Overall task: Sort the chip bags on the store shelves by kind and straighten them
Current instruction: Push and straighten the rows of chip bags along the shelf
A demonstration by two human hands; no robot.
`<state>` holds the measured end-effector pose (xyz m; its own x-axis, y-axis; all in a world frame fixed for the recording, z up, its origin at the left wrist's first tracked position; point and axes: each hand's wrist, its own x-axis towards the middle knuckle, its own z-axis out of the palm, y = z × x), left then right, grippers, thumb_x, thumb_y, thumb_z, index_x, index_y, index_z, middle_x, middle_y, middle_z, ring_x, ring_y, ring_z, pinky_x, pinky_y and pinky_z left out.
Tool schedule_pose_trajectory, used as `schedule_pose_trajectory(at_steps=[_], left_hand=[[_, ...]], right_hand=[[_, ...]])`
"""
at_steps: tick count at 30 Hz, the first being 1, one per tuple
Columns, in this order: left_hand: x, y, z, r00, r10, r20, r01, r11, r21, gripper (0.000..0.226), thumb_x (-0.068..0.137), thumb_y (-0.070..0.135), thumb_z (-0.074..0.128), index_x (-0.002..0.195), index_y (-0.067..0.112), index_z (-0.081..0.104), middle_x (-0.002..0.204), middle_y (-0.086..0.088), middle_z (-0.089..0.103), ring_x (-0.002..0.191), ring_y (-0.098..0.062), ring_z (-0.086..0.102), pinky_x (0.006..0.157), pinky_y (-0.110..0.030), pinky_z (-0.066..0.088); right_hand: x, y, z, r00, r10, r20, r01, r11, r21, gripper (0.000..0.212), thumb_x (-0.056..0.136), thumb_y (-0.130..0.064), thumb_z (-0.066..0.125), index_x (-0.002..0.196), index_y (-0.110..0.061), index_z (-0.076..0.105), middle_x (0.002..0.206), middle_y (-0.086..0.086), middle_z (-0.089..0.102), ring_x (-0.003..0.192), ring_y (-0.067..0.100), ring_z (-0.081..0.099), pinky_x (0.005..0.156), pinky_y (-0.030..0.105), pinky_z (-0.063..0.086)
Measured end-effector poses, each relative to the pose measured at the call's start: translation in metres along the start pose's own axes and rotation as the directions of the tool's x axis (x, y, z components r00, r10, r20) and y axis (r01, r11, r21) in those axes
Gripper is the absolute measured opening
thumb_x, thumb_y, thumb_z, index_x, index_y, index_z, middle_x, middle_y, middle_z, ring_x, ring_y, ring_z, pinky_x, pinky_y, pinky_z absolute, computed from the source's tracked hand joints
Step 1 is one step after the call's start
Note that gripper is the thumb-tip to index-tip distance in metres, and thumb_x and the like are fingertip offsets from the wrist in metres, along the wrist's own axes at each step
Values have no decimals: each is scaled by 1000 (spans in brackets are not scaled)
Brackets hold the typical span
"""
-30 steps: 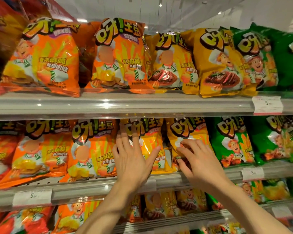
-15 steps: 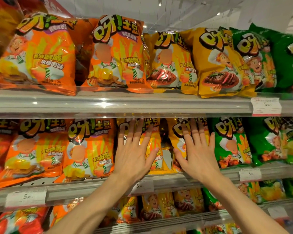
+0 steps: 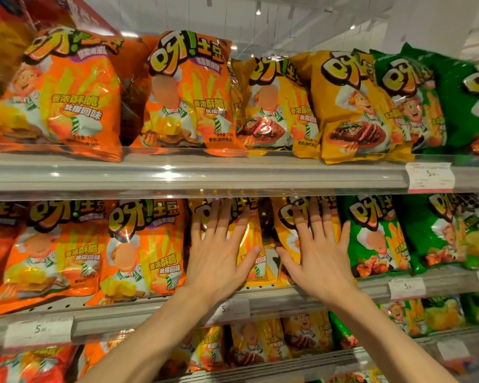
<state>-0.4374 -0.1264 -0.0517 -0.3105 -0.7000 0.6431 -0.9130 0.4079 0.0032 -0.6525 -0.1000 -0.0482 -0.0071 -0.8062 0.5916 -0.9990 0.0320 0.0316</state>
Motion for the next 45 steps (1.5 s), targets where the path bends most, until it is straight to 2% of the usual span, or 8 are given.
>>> schedule_pose_trajectory(at_steps=[4, 7, 14, 21, 25, 34, 42, 45], left_hand=[[-12, -2, -1, 999, -22, 49, 22, 1000, -3, 81, 90, 80, 31, 157, 34, 26, 166, -11, 19, 153, -34, 14, 115, -71, 16], [-13, -1, 3, 995, -39, 88, 42, 998, -39, 91, 85, 86, 32, 159, 36, 14, 169, -9, 4, 155, -33, 5, 115, -68, 18], [-13, -5, 0, 997, -20, 68, 25, 997, -78, 90, 84, 82, 36, 159, 36, 18, 168, -12, 9, 152, -32, 3, 112, -63, 29], [-14, -5, 3, 995, -13, 98, 16, 999, -30, 87, 86, 83, 33, 157, 33, 27, 163, -13, 27, 149, -38, 25, 110, -69, 29], [-15, -6, -2, 999, 27, 24, -28, 999, 30, 82, 93, 79, 26, 160, 32, 19, 166, -14, 21, 155, -32, 12, 119, -66, 7], [-13, -6, 3, 997, 30, 71, -32, 999, 22, 80, 96, 73, 27, 160, 26, 21, 164, -16, 24, 154, -34, 16, 120, -61, 15], [-20, -16, -11, 997, 76, 27, -74, 994, -85, 71, 101, 65, 26, 161, 31, 9, 169, -8, 2, 156, -25, 0, 124, -53, 5], [-30, -38, -24, 995, 84, 45, -81, 995, -58, 67, 101, 62, 30, 158, 27, 25, 161, -10, 32, 150, -29, 26, 123, -49, 11]], right_hand=[[-4, -3, 5, 999, 44, -15, -43, 996, 72, 82, 89, -73, 38, 152, -23, 28, 165, 16, 16, 154, 38, 5, 114, 72, 13], [-3, -4, 7, 999, 43, -18, -42, 997, 64, 80, 86, -63, 48, 151, -20, 34, 162, 17, 23, 152, 39, 12, 113, 69, 24], [-3, 2, 3, 999, 52, -17, -51, 998, 44, 76, 80, -54, 54, 145, -17, 39, 151, 17, 38, 146, 40, 23, 108, 65, 34], [-4, -4, 6, 998, 58, 14, -58, 998, 24, 77, 86, -60, 49, 150, -19, 34, 160, 18, 28, 151, 40, 13, 113, 71, 21], [-5, -4, 2, 999, 47, -16, -47, 999, 20, 78, 93, -73, 34, 151, -20, 35, 160, 17, 28, 152, 39, 13, 116, 71, 13], [-6, -5, 3, 999, 40, 6, -40, 999, -16, 80, 96, -72, 28, 151, -15, 39, 163, 14, 26, 154, 35, 10, 119, 66, 8], [-7, -7, -9, 999, 22, 36, -22, 1000, 3, 78, 97, -71, 26, 154, -17, 32, 164, 12, 25, 155, 33, 8, 120, 64, 6], [-11, -17, -22, 995, -83, 47, 79, 994, 73, 78, 99, -70, 25, 158, -19, 23, 165, 12, 23, 155, 30, 8, 122, 57, -1]])
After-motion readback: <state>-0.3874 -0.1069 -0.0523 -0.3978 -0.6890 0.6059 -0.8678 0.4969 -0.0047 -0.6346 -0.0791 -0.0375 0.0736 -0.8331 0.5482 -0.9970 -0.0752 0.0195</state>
